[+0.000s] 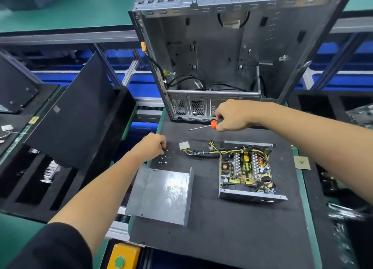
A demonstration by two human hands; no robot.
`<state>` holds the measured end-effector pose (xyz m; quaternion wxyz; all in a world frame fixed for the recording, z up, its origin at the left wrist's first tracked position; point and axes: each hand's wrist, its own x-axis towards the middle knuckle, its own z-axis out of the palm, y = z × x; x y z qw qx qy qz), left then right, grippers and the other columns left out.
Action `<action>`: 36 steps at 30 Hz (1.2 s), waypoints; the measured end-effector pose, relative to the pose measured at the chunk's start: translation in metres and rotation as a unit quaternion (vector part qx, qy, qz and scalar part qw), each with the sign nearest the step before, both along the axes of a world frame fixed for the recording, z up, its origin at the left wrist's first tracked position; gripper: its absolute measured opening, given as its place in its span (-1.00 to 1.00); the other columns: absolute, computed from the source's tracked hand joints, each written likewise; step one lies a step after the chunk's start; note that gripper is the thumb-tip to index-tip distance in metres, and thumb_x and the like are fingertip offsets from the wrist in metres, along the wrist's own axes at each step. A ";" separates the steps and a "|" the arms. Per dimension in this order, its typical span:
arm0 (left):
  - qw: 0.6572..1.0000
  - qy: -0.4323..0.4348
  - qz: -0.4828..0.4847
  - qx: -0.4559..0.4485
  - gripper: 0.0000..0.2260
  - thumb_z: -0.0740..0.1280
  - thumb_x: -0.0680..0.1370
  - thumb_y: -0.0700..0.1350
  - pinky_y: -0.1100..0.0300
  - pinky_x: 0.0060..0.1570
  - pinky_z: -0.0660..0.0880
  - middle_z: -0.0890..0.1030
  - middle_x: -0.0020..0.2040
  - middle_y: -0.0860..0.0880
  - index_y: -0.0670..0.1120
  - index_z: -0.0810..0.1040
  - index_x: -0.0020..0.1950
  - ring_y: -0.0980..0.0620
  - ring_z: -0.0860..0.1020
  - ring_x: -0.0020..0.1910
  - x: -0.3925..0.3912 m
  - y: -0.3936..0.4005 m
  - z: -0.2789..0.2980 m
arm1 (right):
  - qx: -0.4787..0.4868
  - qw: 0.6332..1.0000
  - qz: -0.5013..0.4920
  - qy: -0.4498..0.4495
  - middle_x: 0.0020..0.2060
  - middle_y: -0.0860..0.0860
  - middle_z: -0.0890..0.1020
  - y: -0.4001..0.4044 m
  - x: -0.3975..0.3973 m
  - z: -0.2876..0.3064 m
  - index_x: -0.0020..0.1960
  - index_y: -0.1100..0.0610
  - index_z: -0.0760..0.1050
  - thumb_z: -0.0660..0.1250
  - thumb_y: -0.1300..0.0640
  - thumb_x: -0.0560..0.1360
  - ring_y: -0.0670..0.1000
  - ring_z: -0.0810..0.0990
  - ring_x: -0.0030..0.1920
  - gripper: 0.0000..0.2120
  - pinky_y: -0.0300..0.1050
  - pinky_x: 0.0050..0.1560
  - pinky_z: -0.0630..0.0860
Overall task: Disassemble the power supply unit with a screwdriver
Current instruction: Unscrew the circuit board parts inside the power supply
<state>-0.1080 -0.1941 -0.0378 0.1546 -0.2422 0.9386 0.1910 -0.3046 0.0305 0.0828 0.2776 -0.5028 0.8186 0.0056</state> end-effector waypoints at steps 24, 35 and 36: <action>0.933 0.039 -0.274 0.230 -0.98 0.41 0.45 -0.19 0.20 -0.15 0.50 0.64 -0.23 0.03 -0.08 0.63 -0.16 0.09 0.56 -0.24 -0.034 0.119 0.051 | 0.092 0.952 0.272 0.101 -0.49 -0.06 0.50 0.008 0.075 0.063 -0.28 0.05 0.55 0.42 0.02 0.40 -0.11 0.43 -0.46 -0.86 -0.22 -0.50 0.34; 0.935 -0.035 -0.292 0.197 -0.82 0.34 0.51 -0.23 0.43 -0.17 0.31 0.66 0.04 0.01 -0.12 0.66 0.08 0.15 0.51 -0.09 -0.044 0.130 0.017 | 0.147 0.941 0.285 0.106 -0.45 0.00 0.48 0.003 0.082 0.031 -0.26 0.11 0.57 0.39 0.02 0.39 -0.04 0.40 -0.47 -0.84 -0.23 -0.52 0.26; 0.933 -0.053 -0.300 0.190 -0.79 0.32 0.52 -0.23 0.42 -0.16 0.31 0.64 0.06 0.02 -0.11 0.64 0.11 0.16 0.48 -0.07 -0.046 0.131 0.018 | 0.150 0.940 0.284 0.112 -0.41 0.01 0.51 0.003 0.083 0.030 -0.23 0.10 0.59 0.40 0.01 0.39 -0.03 0.41 -0.45 -0.85 -0.23 -0.51 0.28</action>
